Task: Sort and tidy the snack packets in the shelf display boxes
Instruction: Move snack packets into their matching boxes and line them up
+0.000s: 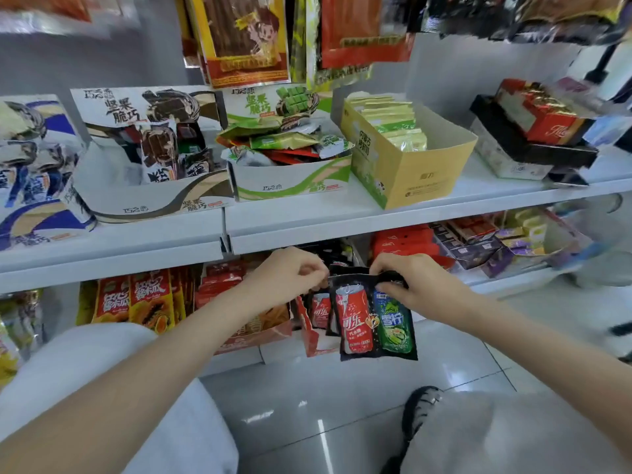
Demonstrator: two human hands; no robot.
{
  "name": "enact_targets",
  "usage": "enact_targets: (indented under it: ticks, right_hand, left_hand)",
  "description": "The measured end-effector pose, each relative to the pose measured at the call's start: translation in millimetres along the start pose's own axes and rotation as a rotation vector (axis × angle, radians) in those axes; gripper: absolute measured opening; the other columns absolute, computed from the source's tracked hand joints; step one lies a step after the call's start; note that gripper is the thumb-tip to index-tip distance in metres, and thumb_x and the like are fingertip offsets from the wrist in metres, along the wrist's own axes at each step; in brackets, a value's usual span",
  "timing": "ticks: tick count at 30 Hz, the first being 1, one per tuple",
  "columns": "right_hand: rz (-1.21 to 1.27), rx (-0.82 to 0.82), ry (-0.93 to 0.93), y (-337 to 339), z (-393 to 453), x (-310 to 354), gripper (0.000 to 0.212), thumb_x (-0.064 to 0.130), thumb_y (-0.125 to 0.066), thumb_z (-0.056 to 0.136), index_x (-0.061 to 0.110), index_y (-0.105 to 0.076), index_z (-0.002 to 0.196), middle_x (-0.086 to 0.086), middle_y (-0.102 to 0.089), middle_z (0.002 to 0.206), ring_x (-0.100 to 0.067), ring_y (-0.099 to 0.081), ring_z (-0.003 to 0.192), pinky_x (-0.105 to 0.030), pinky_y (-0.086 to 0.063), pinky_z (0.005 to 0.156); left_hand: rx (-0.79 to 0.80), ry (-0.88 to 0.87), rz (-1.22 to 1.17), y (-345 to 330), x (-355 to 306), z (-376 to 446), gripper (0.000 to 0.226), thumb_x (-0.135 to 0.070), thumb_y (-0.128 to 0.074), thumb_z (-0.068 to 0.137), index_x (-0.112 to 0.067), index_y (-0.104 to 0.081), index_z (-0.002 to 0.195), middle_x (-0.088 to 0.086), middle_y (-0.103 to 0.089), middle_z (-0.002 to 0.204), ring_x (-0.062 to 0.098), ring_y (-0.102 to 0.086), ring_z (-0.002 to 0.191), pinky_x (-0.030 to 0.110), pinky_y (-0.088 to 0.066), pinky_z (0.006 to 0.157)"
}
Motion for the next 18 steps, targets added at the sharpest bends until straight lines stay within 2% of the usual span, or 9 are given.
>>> enact_targets:
  ticks: [1, 3, 5, 7, 11, 14, 16, 18]
  right_hand:
    - [0.03, -0.035, 0.0, -2.6, 1.3, 0.9, 0.022, 0.008, -0.059, 0.086, 0.012, -0.053, 0.107, -0.004, -0.066, 0.1, -0.025, -0.063, 0.091, -0.037, -0.047, 0.078]
    - [0.02, -0.049, -0.038, -14.1, 9.9, 1.2, 0.034, 0.009, -0.057, 0.088, 0.013, -0.048, 0.12, -0.005, -0.065, 0.107, -0.027, -0.062, 0.093, -0.037, -0.048, 0.08]
    - [-0.053, -0.029, -0.096, -34.4, 23.5, -2.8, 0.035, 0.012, -0.054, 0.091, 0.013, -0.05, 0.126, -0.007, -0.065, 0.113, -0.027, -0.062, 0.098, -0.035, -0.049, 0.082]
    - [-0.082, -0.043, -0.137, -54.8, 38.6, -6.6, 0.031, 0.014, -0.052, 0.092, 0.011, -0.055, 0.122, -0.011, -0.066, 0.113, -0.029, -0.06, 0.101, -0.037, -0.05, 0.082]
    - [-0.145, -0.119, -0.182, -79.3, 59.5, -12.1, 0.023, 0.015, -0.048, 0.093, 0.008, -0.055, 0.115, -0.013, -0.066, 0.105, -0.032, -0.059, 0.098, -0.039, -0.049, 0.076]
    - [-0.319, -0.058, -0.026, -87.5, 60.9, -17.1, 0.018, 0.016, -0.056, 0.09, 0.007, -0.058, 0.105, -0.01, -0.066, 0.101, -0.032, -0.055, 0.102, -0.041, -0.041, 0.08]
    - [-0.472, 0.01, 0.096, -92.4, 54.4, -24.8, 0.019, 0.019, -0.076, 0.072, 0.01, -0.066, 0.085, -0.006, -0.068, 0.086, -0.032, -0.061, 0.092, -0.042, -0.046, 0.073]
    - [-0.616, 0.072, 0.101, -96.2, 49.3, -29.3, 0.028, 0.025, -0.088, 0.049, 0.016, -0.07, 0.068, -0.002, -0.068, 0.077, -0.028, -0.064, 0.082, -0.04, -0.051, 0.065]
  left_hand:
    - [-0.01, -0.028, 0.202, 1.0, 9.5, -2.8, 0.022, -0.018, -0.05, 0.093, -0.018, -0.066, 0.107, -0.003, -0.067, 0.103, 0.009, -0.062, 0.092, 0.027, -0.051, 0.087]
    - [0.058, -0.07, 0.465, -4.4, 31.4, -8.1, 0.032, -0.016, -0.046, 0.092, -0.019, -0.059, 0.121, 0.0, -0.06, 0.124, 0.014, -0.055, 0.111, 0.031, -0.045, 0.097]
    - [0.192, -0.112, 0.605, -16.8, 49.9, -10.9, 0.044, -0.012, -0.045, 0.089, -0.015, -0.047, 0.134, 0.005, -0.044, 0.142, 0.018, -0.041, 0.129, 0.032, -0.035, 0.108]
    - [0.27, -0.125, 0.71, -23.5, 60.3, -11.9, 0.053, -0.01, -0.044, 0.088, -0.015, -0.036, 0.141, 0.007, -0.029, 0.151, 0.02, -0.028, 0.137, 0.034, -0.027, 0.113]
    - [0.278, -0.153, 0.72, -22.9, 61.7, -9.8, 0.06, -0.012, -0.044, 0.089, -0.019, -0.025, 0.146, 0.006, -0.017, 0.155, 0.021, -0.02, 0.141, 0.037, -0.024, 0.114]
    - [0.256, -0.179, 0.692, -21.2, 54.5, -2.3, 0.057, -0.011, -0.044, 0.089, -0.018, -0.03, 0.143, 0.005, -0.026, 0.152, 0.021, -0.025, 0.138, 0.037, -0.026, 0.113]
    - [0.311, -0.159, 0.71, -22.0, 53.0, 0.9, 0.054, -0.012, -0.045, 0.089, -0.016, -0.035, 0.142, 0.007, -0.032, 0.149, 0.022, -0.028, 0.136, 0.037, -0.028, 0.111]
    - [0.366, -0.123, 0.732, -23.9, 53.4, 1.9, 0.057, -0.015, -0.046, 0.091, -0.016, -0.028, 0.145, 0.008, -0.021, 0.153, 0.022, -0.022, 0.14, 0.035, -0.026, 0.113]
Point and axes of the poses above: each hand's wrist, its own z-axis towards the middle knuckle, its own y-axis out of the back of the hand, x = y × z, the point moved 2 cm from there along z, towards the middle knuckle
